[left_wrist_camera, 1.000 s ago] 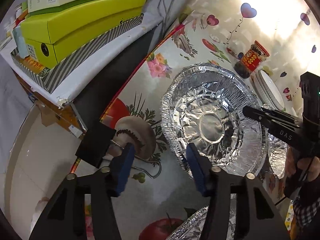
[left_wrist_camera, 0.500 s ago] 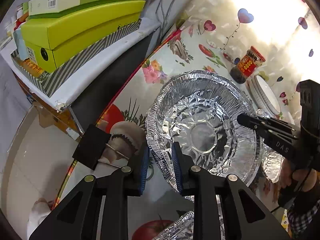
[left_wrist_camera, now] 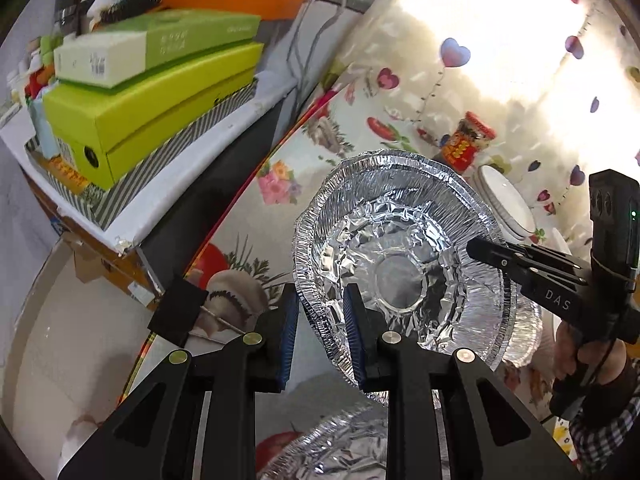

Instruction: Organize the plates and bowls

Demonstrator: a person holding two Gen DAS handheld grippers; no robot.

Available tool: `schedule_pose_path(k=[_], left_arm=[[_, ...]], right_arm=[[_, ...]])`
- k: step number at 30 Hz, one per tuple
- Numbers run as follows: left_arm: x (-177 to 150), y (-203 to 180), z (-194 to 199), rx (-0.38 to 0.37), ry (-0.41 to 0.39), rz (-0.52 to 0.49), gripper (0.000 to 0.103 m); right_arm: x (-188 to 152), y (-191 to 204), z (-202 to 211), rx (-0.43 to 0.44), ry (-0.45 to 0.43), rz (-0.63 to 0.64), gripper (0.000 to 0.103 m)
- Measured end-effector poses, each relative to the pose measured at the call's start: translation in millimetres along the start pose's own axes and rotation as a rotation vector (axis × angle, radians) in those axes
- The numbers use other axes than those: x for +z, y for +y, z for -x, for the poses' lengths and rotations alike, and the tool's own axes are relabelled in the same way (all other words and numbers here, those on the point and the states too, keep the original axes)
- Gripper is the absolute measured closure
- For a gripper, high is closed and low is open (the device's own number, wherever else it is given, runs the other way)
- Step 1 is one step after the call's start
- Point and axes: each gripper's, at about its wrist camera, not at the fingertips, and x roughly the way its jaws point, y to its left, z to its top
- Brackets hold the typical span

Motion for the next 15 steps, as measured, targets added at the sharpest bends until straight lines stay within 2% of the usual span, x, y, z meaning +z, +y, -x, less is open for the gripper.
schedule_pose_path(k=[15], left_arm=[[-22.3,-30.8,45.1,-0.04,-0.034,-0.056,0.079]], right_arm=[[-40.2,14.2,64.9,0.014,-0.043,-0.013,0.092]])
